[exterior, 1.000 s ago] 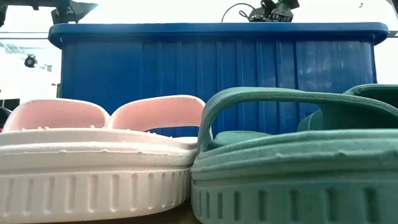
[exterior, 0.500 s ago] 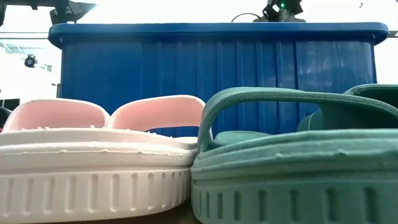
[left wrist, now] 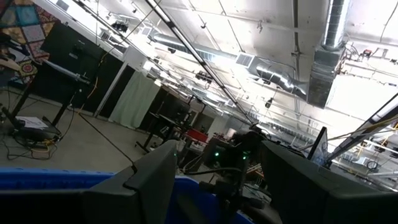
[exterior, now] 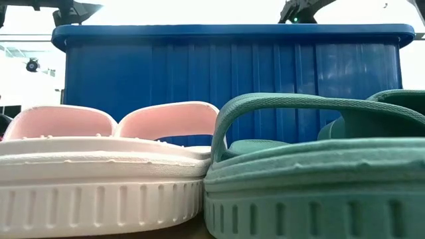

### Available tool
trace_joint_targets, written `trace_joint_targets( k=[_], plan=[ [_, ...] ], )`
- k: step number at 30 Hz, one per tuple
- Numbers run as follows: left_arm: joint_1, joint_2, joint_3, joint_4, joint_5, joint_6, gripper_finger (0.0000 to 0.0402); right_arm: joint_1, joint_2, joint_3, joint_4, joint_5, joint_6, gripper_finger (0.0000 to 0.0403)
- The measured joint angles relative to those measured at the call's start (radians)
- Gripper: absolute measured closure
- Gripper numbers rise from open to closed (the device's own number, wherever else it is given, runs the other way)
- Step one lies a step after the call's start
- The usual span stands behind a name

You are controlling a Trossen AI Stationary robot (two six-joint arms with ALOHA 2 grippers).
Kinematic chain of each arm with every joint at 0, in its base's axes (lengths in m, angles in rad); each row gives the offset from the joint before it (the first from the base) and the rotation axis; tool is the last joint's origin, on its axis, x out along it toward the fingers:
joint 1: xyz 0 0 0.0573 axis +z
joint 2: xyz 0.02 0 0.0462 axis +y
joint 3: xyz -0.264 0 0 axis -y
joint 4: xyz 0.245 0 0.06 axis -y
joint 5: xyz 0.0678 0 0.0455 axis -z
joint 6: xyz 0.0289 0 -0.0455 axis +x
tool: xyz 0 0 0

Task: Pick and place slides into bin
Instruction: Put the black slide into the bin

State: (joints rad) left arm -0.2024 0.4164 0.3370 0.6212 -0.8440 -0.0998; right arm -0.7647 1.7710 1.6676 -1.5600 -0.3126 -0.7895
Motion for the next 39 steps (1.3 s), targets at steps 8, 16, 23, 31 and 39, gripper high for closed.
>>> trace_joint_targets(
  k=[8, 16, 23, 31, 39],
  plan=[
    [0.000, 0.000, 0.000, 0.000, 0.000, 0.000, 0.0185, -0.002, 0.078, 0.002, 0.005, 0.000, -0.015, 0.0394],
    [0.000, 0.000, 0.000, 0.000, 0.000, 0.000, 0.0185, -0.023, 0.116, -0.001, 0.003, -0.003, -0.015, 0.0394],
    [0.000, 0.000, 0.000, 0.000, 0.000, 0.001, 0.0185, -0.063, 0.118, -0.003, 0.002, -0.053, -0.039, 0.0394],
    [0.000, 0.000, 0.000, 0.000, 0.001, 0.002, 0.0185, -0.080, 0.119, -0.004, 0.005, -0.064, -0.049, 0.0394],
    [0.000, 0.000, 0.000, 0.000, 0.001, 0.002, 0.0185, -0.080, 0.143, -0.004, -0.011, -0.123, -0.035, 0.0394]
  ],
)
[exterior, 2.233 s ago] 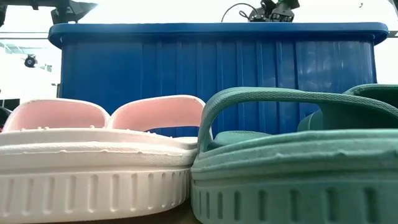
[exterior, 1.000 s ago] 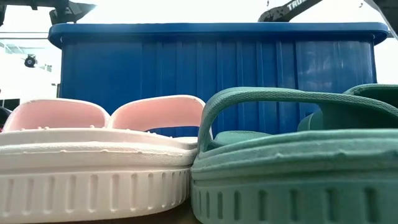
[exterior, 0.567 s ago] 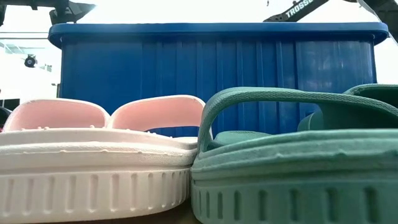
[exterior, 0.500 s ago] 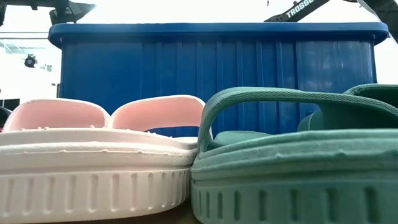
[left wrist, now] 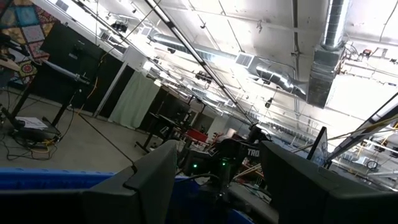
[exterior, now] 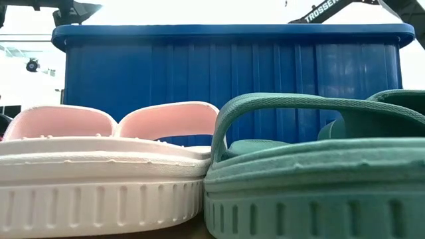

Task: Pick and place slides into bin
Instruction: Put the black slide into the bin

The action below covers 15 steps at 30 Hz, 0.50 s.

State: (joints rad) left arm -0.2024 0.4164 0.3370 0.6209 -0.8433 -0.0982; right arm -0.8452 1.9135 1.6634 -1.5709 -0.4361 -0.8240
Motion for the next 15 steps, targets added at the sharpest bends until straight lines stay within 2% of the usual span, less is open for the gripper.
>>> trace_joint_targets(
  k=[15],
  plan=[
    [0.000, 0.000, 0.000, 0.000, 0.000, 0.000, 0.0185, -0.002, 0.002, -0.018, 0.007, 0.003, -0.013, 0.0394]
  ],
)
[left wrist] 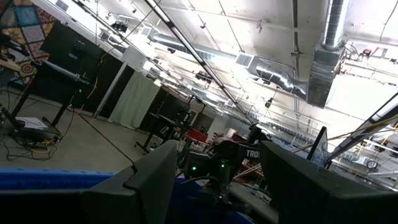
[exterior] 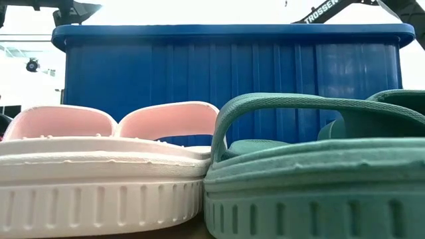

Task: Pick and place slides into bin
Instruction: Put the black slide into the bin

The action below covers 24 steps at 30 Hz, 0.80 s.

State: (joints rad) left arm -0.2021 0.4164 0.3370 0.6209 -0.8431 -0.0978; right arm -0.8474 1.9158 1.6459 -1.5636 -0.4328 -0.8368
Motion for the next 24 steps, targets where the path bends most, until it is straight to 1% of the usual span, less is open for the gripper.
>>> trace_joint_targets(
  k=[4, 10, 18, 24],
  plan=[
    [0.000, 0.000, 0.000, 0.000, 0.000, 0.000, 0.0185, 0.000, 0.000, -0.001, 0.004, 0.018, 0.027, 0.0389],
    [0.000, 0.000, 0.000, 0.000, 0.000, 0.000, 0.0185, -0.004, -0.004, -0.001, 0.013, 0.051, 0.040, 0.0366],
    [0.000, 0.000, 0.000, 0.000, 0.000, 0.000, 0.0185, -0.004, -0.005, 0.000, 0.029, 0.055, 0.044, 0.0349],
    [0.000, 0.000, 0.000, 0.000, 0.000, 0.000, 0.0185, -0.004, -0.014, 0.000, 0.033, 0.064, 0.044, 0.0344]
  ],
)
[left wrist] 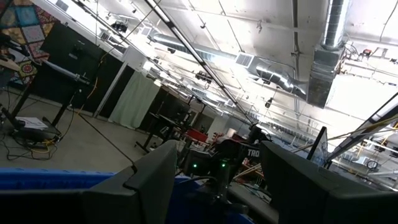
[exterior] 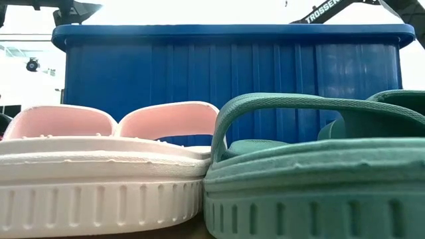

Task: Pick and place slides into bin
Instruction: Put the black slide into the bin

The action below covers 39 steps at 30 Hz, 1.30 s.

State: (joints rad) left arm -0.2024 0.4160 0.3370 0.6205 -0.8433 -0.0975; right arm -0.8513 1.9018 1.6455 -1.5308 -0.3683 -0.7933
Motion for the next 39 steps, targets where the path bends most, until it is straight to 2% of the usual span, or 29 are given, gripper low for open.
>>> trace_joint_targets(
  k=[8, 17, 27, 30, 36, 39],
  plan=[
    [0.000, 0.000, 0.000, 0.000, 0.000, 0.000, 0.0185, 0.000, -0.041, 0.027, 0.032, -0.033, 0.077, 0.0350],
    [0.000, 0.000, 0.000, 0.000, 0.000, 0.000, 0.0185, 0.015, -0.144, 0.171, 0.058, -0.321, 0.170, 0.0349],
    [0.000, 0.000, 0.000, 0.000, 0.000, 0.000, 0.0185, 0.172, -0.342, 0.339, 0.130, -0.338, 0.328, 0.0349],
    [0.000, 0.000, 0.000, 0.000, 0.000, 0.000, 0.0185, 0.240, -0.412, 0.372, 0.169, -0.300, 0.409, 0.0349],
    [0.000, 0.000, -0.002, -0.002, 0.000, 0.000, 0.0185, 0.390, -0.544, 0.362, 0.210, -0.038, 0.513, 0.0349],
    [0.000, 0.002, -0.002, -0.002, 0.000, 0.000, 0.0185, 0.459, -0.585, 0.336, 0.211, 0.046, 0.561, 0.0349]
  ],
)
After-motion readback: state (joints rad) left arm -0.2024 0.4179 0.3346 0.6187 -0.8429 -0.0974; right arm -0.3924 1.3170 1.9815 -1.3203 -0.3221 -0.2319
